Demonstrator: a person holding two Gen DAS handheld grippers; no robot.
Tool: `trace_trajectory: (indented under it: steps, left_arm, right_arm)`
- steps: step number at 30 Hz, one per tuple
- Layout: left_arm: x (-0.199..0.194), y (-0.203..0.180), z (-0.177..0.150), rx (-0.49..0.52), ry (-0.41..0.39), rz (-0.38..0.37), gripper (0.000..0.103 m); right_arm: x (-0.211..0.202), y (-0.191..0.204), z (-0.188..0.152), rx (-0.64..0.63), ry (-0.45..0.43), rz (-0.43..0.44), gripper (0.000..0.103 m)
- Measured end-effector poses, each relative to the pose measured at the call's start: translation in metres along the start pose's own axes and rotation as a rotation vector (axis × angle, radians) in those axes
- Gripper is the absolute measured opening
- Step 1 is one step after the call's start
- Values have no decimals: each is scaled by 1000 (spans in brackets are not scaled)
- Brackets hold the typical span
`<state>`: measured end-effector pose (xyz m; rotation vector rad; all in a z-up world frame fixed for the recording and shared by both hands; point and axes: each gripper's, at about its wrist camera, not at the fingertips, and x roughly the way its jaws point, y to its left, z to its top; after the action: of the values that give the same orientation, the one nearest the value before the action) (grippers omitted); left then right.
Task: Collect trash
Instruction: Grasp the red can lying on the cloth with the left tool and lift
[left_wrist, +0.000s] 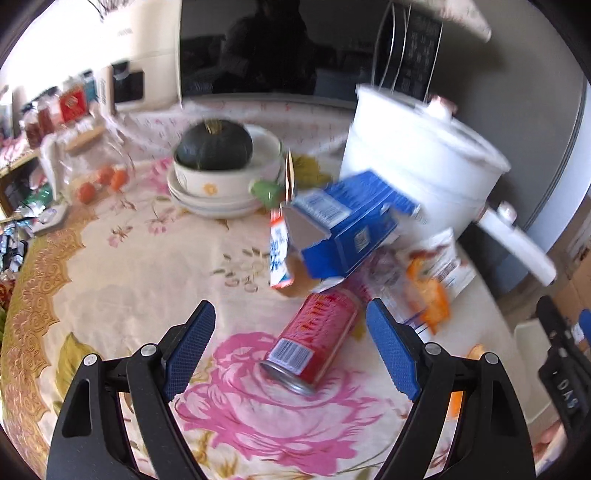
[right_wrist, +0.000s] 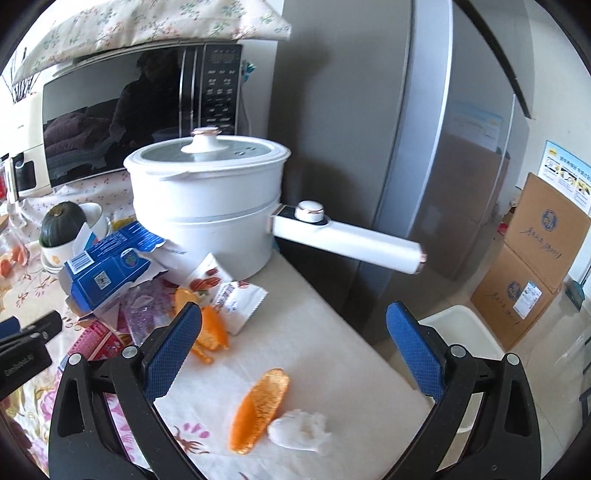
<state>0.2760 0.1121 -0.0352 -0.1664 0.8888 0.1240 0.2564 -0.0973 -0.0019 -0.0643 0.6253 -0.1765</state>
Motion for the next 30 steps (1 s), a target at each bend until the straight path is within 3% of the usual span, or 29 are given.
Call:
trace_trajectory:
  steps: [4,12,15,18,21,27,30]
  left_arm:
    - [31,1,-2,60,122,-28,82]
    - [65,-10,-10,125,232,-106,82]
    - [67,-13,-13,156,229,-115,77]
    - [70,-15,-12,183,236,-143,53]
    - [66,-19,-15,223,234,-149,52]
    - [25,-17,-22,264,193,-245,52]
    - [-19,5,-18,203,124,-314,52]
  right_arm:
    - [9,8,-1,9,26,19,96]
    - [37,-1,1,39,122,62,96]
    - [50,-5,0,59,181,106,96]
    - [60,-9,-1,81,228,152,96]
    - [71,-15,-2,90,284,210,96]
    - [87,-22,-5,135,362,305,96]
    - [87,-8,-2,199,360,461,96]
